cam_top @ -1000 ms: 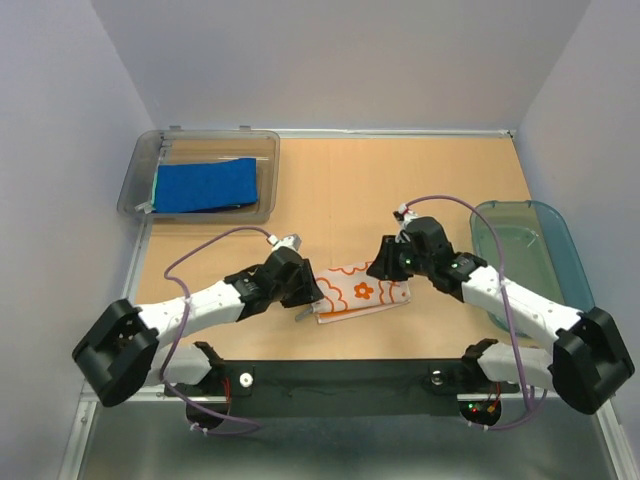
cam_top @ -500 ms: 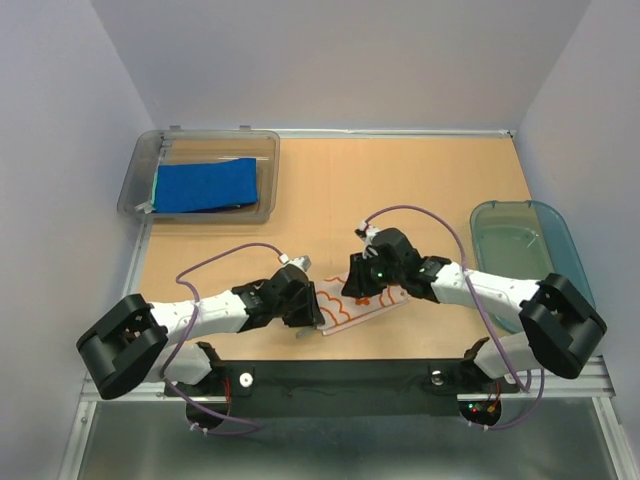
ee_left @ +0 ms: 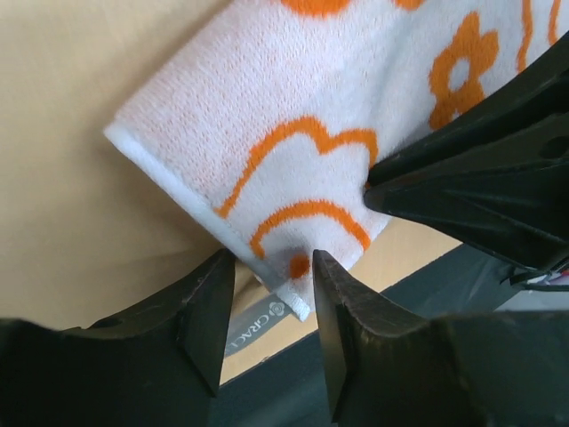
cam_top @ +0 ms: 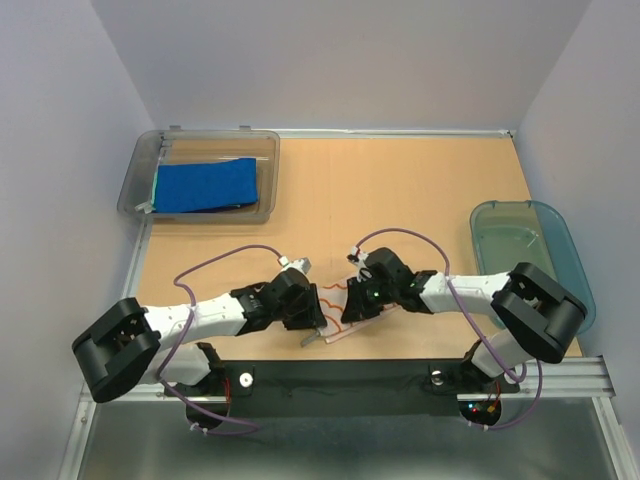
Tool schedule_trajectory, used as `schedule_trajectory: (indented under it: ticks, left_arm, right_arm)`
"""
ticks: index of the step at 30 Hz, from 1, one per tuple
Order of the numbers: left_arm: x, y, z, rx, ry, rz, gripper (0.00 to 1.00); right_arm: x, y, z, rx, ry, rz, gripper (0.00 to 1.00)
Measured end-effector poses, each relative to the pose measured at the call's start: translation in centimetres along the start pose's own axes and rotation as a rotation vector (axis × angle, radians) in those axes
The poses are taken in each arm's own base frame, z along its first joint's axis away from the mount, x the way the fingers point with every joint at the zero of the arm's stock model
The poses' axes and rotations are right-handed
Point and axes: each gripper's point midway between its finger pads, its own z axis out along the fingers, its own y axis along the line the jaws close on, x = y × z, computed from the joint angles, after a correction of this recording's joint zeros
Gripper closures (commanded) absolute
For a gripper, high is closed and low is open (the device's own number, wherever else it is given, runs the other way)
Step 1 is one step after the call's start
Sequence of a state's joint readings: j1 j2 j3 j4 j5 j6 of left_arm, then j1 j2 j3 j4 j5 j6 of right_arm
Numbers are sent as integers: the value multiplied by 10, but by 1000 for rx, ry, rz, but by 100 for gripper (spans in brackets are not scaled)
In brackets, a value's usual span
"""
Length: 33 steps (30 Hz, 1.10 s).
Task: Fold and stack the towels
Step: Fold the towel
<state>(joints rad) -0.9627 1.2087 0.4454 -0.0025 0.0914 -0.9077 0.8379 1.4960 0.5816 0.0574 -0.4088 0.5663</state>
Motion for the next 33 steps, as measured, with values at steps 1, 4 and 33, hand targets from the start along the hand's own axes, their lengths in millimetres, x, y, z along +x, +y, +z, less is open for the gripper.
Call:
schedule_trajectory:
  ticks: [1,4,33]
  left_arm:
    - [-1,1,-1,-4,-7,-2,48]
    - [-6,1,-4,-8,-33,-15,47]
    - [-146,23,16,-120,-277,-48,42]
  right_arm:
    - [1,1,0,-8,0,4,84]
    - [6,-1,2,-18,-1,29,85]
    - [-49,-23,-7,159,-200,-2,65]
